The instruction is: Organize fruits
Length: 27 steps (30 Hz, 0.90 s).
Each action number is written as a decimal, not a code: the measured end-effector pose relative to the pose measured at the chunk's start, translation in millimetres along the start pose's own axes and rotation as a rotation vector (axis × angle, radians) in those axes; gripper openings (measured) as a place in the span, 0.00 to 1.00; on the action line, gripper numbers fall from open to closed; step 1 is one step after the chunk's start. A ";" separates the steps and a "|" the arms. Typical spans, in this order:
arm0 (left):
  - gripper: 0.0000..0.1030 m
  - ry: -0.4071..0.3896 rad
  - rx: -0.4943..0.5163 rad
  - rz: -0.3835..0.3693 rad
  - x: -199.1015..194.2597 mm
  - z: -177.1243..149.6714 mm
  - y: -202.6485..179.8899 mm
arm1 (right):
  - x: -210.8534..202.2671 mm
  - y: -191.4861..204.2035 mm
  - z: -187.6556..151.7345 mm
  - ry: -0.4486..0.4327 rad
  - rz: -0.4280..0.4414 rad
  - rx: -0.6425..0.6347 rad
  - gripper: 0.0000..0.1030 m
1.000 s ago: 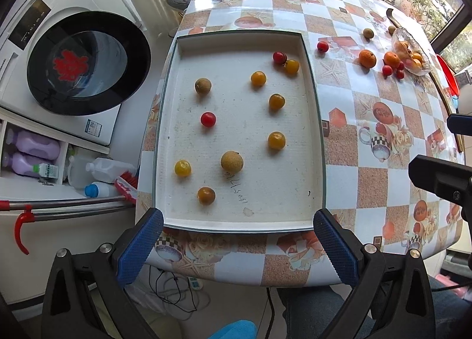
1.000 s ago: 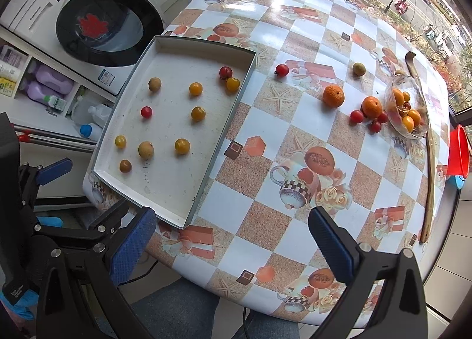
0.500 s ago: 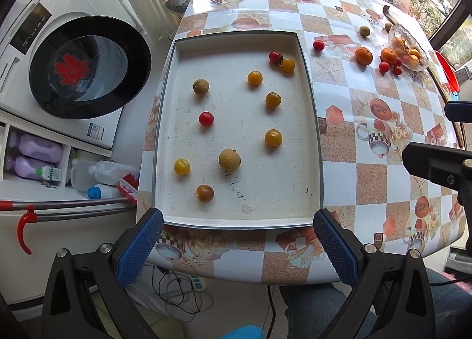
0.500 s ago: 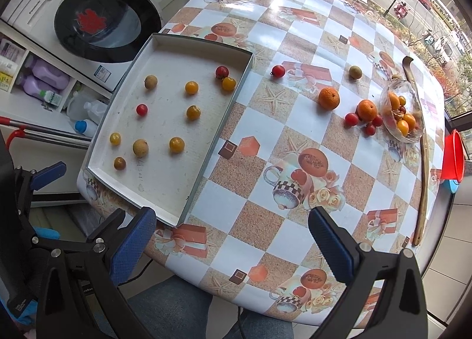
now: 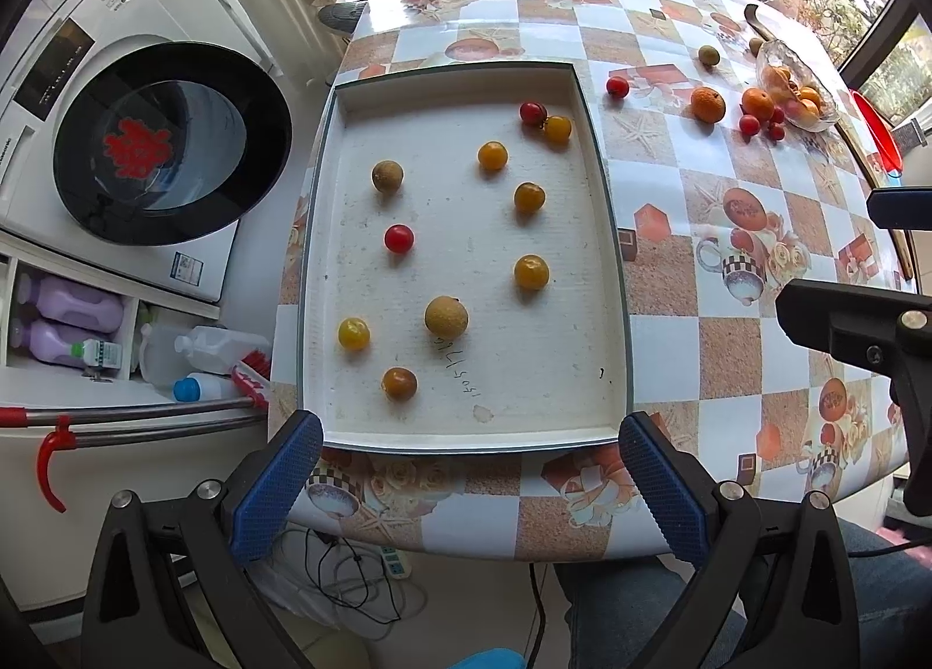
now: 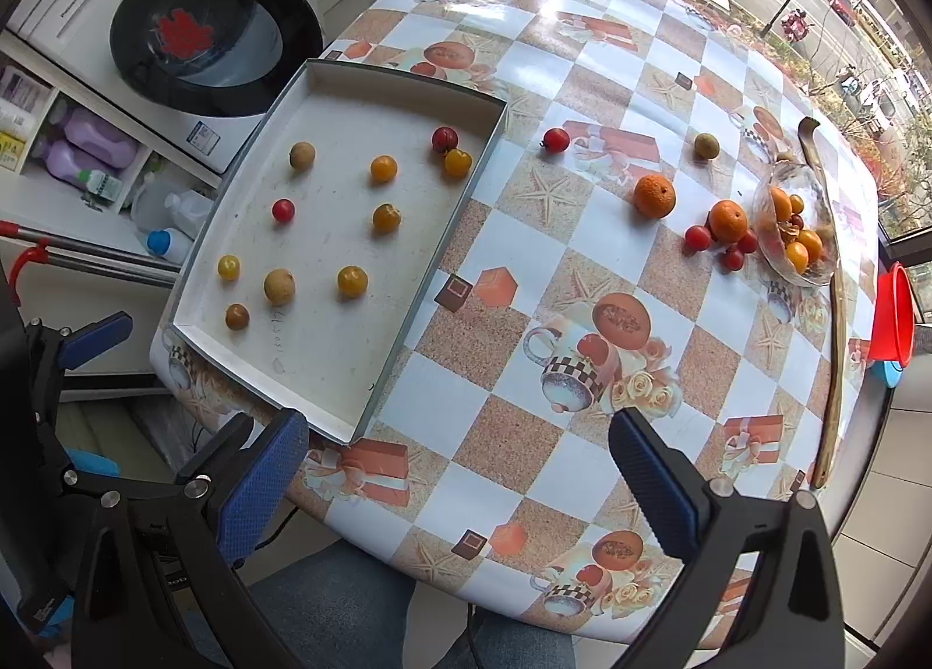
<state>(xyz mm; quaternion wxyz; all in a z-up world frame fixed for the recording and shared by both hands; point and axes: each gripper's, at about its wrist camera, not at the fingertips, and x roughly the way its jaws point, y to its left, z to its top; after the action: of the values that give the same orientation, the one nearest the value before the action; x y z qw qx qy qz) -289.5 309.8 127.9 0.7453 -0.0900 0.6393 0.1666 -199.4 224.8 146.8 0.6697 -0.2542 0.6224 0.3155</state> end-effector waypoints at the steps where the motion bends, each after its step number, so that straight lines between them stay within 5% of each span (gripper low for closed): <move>1: 0.99 0.001 0.000 0.000 0.2 -0.6 -0.5 | 0.1 0.0 0.0 0.000 0.000 0.000 1.00; 27: 0.99 -0.012 -0.015 -0.002 0.4 -4.6 -1.8 | 0.4 2.2 -0.8 0.002 -0.002 0.006 1.00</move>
<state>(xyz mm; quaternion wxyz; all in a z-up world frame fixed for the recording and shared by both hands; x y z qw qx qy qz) -293.0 306.6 126.7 0.7487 -0.0952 0.6334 0.1710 -201.5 225.8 146.4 0.6702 -0.2530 0.6237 0.3127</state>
